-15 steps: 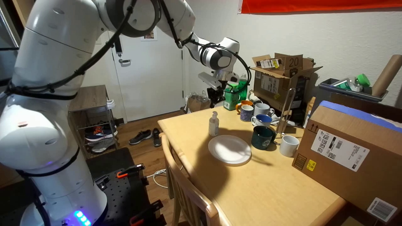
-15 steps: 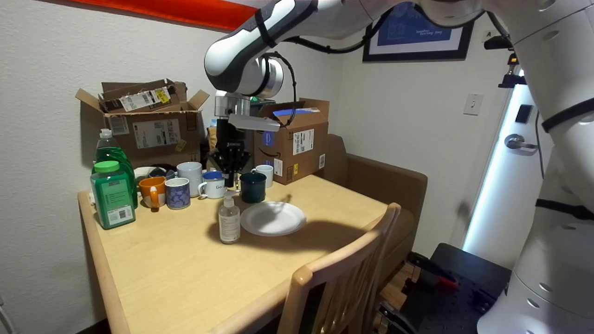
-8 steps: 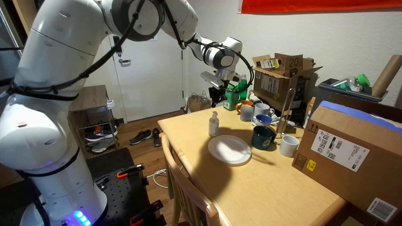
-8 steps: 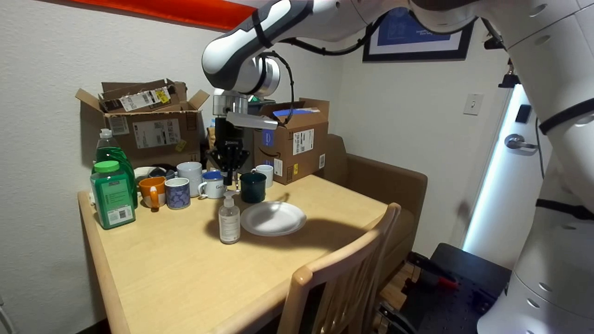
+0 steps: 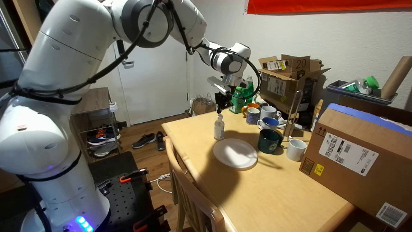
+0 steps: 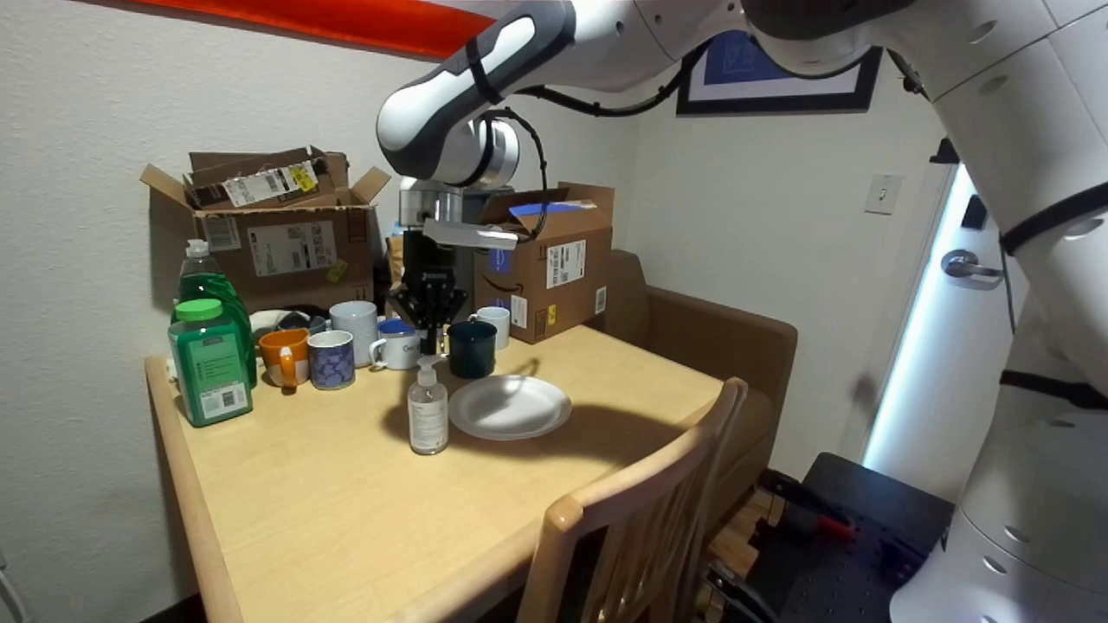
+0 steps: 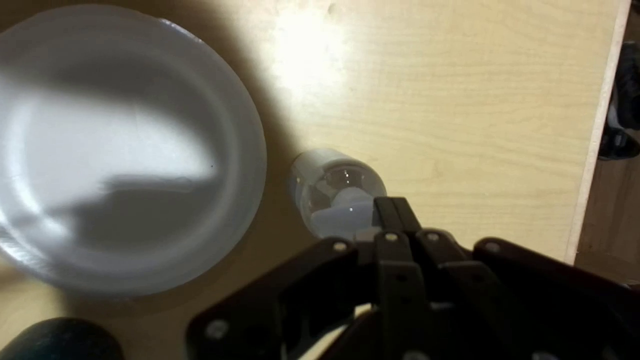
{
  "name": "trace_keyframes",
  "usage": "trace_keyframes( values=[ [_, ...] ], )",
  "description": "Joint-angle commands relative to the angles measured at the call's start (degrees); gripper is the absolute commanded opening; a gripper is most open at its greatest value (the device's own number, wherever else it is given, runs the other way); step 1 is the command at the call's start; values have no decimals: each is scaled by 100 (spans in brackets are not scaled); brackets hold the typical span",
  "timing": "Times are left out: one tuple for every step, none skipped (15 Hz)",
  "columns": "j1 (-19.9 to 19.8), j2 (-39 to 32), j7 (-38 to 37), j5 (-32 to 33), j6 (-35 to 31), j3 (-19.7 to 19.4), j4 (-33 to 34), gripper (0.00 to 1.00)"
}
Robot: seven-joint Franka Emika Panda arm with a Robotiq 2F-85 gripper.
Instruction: Push down on the pump bottle
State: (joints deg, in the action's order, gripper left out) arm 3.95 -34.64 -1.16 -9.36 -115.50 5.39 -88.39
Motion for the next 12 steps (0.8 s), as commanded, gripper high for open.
trace_keyframes(
  values=[
    [-67, -149, 141, -92, 279, 48, 273, 0],
    [-69, -171, 142, -97, 277, 51, 284, 0],
    [-77, -199, 152, -114, 283, 59, 298, 0],
    [-85, -227, 161, -132, 294, 65, 313, 0],
    [-97, -256, 175, -156, 304, 74, 324, 0],
    [-106, -274, 192, -182, 330, 79, 346, 0],
    [-114, -293, 196, -204, 346, 79, 358, 0],
    [-127, -334, 219, -232, 381, 82, 390, 0],
    [-144, -372, 272, -259, 425, 85, 421, 0],
    [-169, -424, 304, -297, 477, 91, 456, 0],
    [-195, -470, 332, -349, 514, 100, 488, 0],
    [-230, -537, 395, -424, 554, 109, 531, 0]
  ],
)
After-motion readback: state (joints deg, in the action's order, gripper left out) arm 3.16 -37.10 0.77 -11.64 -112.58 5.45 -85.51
